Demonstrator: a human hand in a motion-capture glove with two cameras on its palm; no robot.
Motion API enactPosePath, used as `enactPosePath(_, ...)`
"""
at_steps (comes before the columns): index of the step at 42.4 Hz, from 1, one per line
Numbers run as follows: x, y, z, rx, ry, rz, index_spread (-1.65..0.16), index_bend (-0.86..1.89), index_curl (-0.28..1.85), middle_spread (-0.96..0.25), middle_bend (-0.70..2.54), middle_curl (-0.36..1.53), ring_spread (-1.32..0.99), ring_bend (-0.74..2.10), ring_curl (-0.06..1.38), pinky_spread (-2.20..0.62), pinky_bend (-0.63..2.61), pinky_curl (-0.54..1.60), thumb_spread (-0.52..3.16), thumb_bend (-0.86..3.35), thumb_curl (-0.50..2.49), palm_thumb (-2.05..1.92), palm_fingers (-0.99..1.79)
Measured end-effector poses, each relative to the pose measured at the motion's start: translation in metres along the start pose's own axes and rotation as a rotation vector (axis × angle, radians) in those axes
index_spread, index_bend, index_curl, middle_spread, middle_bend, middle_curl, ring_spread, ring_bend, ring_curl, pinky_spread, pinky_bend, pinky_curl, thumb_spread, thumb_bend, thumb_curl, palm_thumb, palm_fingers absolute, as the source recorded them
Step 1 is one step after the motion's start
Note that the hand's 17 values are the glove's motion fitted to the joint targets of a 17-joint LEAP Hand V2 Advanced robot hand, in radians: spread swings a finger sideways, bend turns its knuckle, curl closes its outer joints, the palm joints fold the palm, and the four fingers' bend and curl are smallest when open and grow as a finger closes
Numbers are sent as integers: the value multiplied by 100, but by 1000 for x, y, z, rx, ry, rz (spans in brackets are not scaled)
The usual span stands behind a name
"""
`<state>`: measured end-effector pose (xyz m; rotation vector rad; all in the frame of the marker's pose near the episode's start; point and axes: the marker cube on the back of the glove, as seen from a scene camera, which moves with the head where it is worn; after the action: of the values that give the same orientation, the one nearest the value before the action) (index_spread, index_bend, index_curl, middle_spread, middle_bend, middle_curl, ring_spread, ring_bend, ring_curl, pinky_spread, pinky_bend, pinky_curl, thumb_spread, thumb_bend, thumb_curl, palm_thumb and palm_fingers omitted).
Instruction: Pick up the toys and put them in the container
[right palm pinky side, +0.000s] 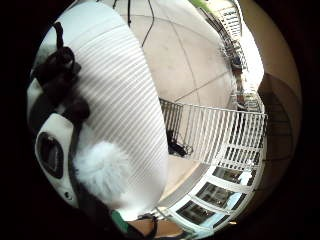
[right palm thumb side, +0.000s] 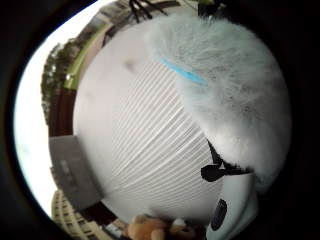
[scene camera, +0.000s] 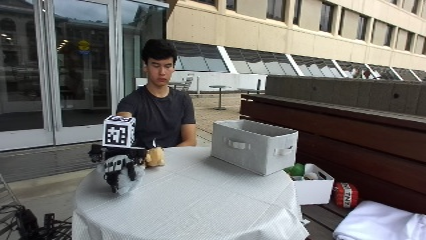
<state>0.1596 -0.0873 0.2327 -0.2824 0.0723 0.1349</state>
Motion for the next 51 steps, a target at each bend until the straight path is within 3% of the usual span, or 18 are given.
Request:
enactPosePath(7, -11, 14, -44, -64, -142, -50, -36, 36, 16, -32, 81, 54, -39, 111, 36, -8, 93, 25, 87, 47, 53, 92, 105)
enactPosePath(13, -33, 20, -124, 124, -165, -147, -36, 18, 13, -32, 66, 50, -40, 124, 40, -9, 93, 27, 95, 35, 49, 74, 99)
enactPosePath(21, -76, 49, -237, 218, -161, -103, -37, 11, 10, -33, 53, 46, -40, 129, 42, -10, 97, 29, 104, 28, 48, 66, 94)
enactPosePath(32, -169, 117, -343, 331, -206, -242, -38, 11, 5, -34, 47, 45, -41, 130, 42, -10, 97, 31, 111, 23, 49, 64, 93)
enactPosePath(41, -268, 179, -381, 417, -220, -363, -38, 11, 3, -35, 45, 46, -40, 129, 41, -10, 96, 32, 113, 20, 50, 64, 94)
enactPosePath(51, -376, 235, -370, 369, -249, -514, -39, 13, 1, -35, 42, 46, -41, 127, 40, -10, 94, 32, 114, 16, 52, 65, 95)
